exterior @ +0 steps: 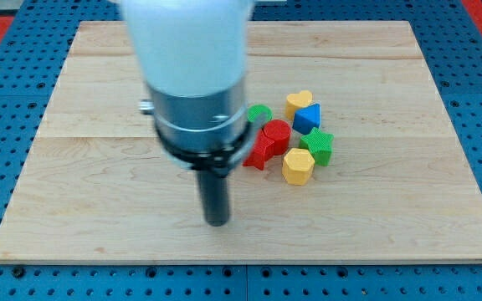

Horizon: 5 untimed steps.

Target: Move the yellow heart slightly to the top side

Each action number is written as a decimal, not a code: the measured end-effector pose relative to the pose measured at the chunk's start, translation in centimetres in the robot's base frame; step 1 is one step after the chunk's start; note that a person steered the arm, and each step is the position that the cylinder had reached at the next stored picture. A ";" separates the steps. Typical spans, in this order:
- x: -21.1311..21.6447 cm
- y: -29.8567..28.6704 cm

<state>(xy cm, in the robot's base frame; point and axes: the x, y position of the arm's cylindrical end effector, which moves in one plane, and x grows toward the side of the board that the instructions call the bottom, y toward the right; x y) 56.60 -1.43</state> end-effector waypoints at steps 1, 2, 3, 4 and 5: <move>-0.1 7.3; -4.9 7.6; -9.9 7.6; -13.6 7.6; -17.1 7.6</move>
<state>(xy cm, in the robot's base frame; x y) 39.49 6.12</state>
